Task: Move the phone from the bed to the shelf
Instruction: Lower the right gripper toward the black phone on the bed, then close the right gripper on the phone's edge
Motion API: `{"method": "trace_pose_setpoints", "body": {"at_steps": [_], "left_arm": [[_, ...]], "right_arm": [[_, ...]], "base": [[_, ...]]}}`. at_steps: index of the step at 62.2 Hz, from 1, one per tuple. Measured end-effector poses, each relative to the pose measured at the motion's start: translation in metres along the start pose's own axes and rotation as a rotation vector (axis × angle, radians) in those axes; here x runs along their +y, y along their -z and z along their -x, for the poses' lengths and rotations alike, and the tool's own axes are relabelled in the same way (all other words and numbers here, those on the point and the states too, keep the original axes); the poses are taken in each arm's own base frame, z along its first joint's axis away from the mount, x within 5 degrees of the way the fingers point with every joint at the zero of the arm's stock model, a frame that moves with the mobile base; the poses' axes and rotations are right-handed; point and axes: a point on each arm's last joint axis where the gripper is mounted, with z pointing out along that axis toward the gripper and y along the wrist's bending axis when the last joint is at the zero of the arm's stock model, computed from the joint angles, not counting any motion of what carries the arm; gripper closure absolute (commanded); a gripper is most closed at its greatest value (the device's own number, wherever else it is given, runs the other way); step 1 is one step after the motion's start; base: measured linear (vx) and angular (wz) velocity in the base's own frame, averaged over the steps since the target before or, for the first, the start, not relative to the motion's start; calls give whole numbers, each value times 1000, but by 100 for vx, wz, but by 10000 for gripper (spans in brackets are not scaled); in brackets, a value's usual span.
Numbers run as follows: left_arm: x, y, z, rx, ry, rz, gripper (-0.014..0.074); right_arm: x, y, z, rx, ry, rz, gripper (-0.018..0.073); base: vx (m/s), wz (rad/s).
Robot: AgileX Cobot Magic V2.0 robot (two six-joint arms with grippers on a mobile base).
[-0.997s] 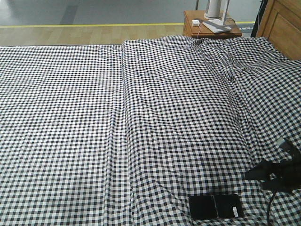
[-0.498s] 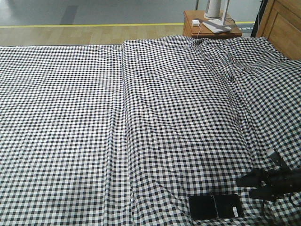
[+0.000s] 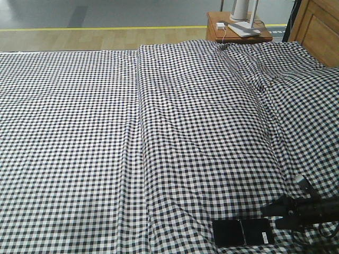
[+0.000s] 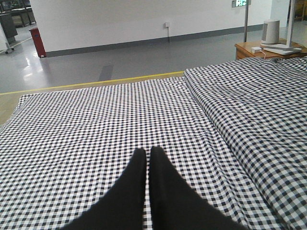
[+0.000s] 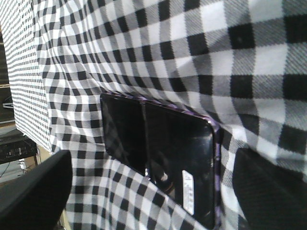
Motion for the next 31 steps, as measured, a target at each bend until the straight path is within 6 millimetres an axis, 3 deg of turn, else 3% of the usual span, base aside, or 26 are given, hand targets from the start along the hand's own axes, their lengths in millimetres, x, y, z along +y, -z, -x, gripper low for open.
{"method": "trace_pose_setpoints", "body": {"at_steps": [31], "left_arm": [[0,0,0,0,0,0,595]], "right_arm": [[-17,-28,-15,-7,-106,123,-55]], "base": [[0,0]]}}
